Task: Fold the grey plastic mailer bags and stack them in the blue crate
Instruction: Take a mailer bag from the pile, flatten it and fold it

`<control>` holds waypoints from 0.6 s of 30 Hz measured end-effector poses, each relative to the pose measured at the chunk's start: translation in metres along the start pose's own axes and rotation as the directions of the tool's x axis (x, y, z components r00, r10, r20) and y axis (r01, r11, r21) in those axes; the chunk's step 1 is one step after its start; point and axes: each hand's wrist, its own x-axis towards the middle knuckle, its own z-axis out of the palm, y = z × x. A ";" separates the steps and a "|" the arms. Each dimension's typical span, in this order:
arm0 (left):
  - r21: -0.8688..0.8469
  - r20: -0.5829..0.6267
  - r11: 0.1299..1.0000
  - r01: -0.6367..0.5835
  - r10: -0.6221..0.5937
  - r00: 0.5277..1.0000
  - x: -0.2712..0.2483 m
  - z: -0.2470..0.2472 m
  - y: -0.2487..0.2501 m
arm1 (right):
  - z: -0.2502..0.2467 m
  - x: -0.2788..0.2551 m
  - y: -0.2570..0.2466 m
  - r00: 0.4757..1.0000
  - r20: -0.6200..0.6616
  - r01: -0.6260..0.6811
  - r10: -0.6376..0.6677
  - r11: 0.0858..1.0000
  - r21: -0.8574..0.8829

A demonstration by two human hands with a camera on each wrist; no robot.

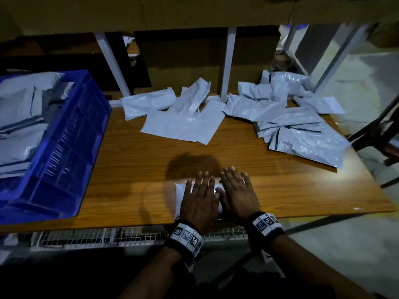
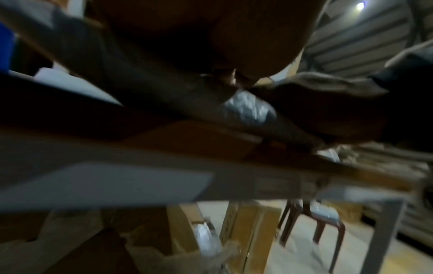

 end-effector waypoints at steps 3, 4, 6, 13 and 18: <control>0.060 0.050 0.998 -0.020 0.017 0.999 0.000 0.005 -0.001 | 0.003 -0.001 -0.001 1.000 0.005 -0.010 0.010 1.000 -0.017; 0.075 0.063 0.997 -0.021 0.016 0.998 0.000 0.007 -0.002 | 0.003 -0.001 -0.001 1.000 -0.003 -0.016 0.016 1.000 -0.014; 0.090 0.087 0.996 -0.018 0.010 0.996 0.000 0.010 -0.005 | 0.004 -0.001 -0.003 0.999 -0.029 -0.022 0.021 1.000 -0.019; 0.080 0.142 0.997 -0.019 0.008 0.990 0.002 0.014 -0.006 | 0.006 0.000 -0.001 0.999 -0.049 0.002 -0.004 0.999 -0.040; 0.086 0.167 0.996 -0.030 0.015 0.986 0.002 0.013 -0.006 | 0.006 0.000 -0.001 1.000 -0.023 0.004 -0.005 0.999 -0.042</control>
